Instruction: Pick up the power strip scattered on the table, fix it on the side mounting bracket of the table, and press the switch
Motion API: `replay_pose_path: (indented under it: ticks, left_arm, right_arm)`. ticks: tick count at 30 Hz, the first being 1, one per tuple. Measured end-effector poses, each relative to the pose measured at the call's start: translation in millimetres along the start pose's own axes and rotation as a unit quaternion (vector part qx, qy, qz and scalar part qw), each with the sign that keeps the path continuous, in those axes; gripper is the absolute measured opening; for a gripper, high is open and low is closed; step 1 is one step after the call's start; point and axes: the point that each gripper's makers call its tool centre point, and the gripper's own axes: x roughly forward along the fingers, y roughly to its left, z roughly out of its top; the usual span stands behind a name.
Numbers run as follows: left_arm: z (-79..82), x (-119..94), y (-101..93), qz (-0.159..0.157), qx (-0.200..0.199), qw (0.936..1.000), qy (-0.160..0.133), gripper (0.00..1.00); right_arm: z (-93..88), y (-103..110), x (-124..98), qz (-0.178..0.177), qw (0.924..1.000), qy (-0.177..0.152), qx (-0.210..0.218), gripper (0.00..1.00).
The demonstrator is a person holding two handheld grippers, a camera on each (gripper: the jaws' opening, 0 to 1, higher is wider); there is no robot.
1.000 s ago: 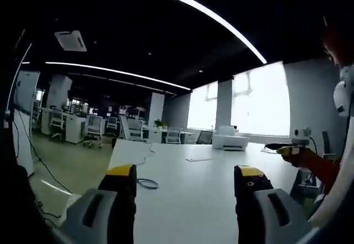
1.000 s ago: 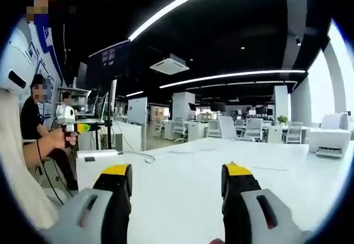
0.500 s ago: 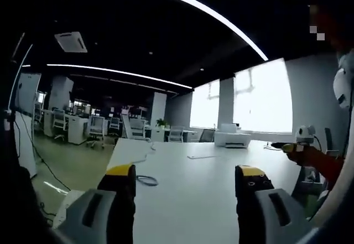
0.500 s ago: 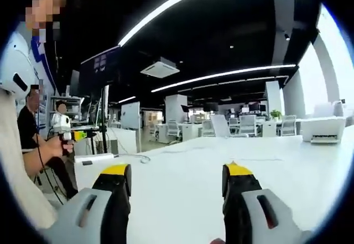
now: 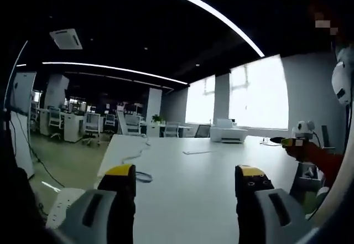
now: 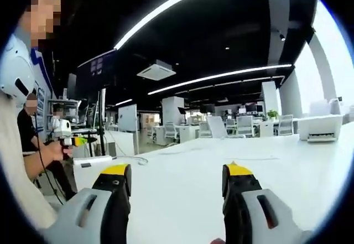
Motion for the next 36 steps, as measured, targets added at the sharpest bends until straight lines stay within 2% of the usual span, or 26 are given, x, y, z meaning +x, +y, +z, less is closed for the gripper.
replay_pose_path:
  ticks: [7,11,25,36]
  left_arm:
    - [3.8,-6.5,9.2,0.014,-0.005,0.9999,0.003,0.75]
    - [8.5,-13.3,14.0,0.02,-0.005,0.9998,0.001,0.75]
    - [19.8,-26.3,30.5,0.039,-0.002,0.9992,-0.001,0.75]
    - [26.4,-40.7,48.6,0.062,0.008,0.9978,0.02,0.72]
  right_arm:
    - [-2.2,-4.1,-2.3,-0.006,1.0,-0.004,0.005,0.62]
    - [-9.9,-1.0,3.6,-0.003,0.9999,0.006,0.008,0.62]
    - [-6.3,4.4,5.0,0.0,0.9999,0.01,-0.003,0.62]
    - [0.3,7.1,6.6,-0.001,1.0,0.005,-0.007,0.62]
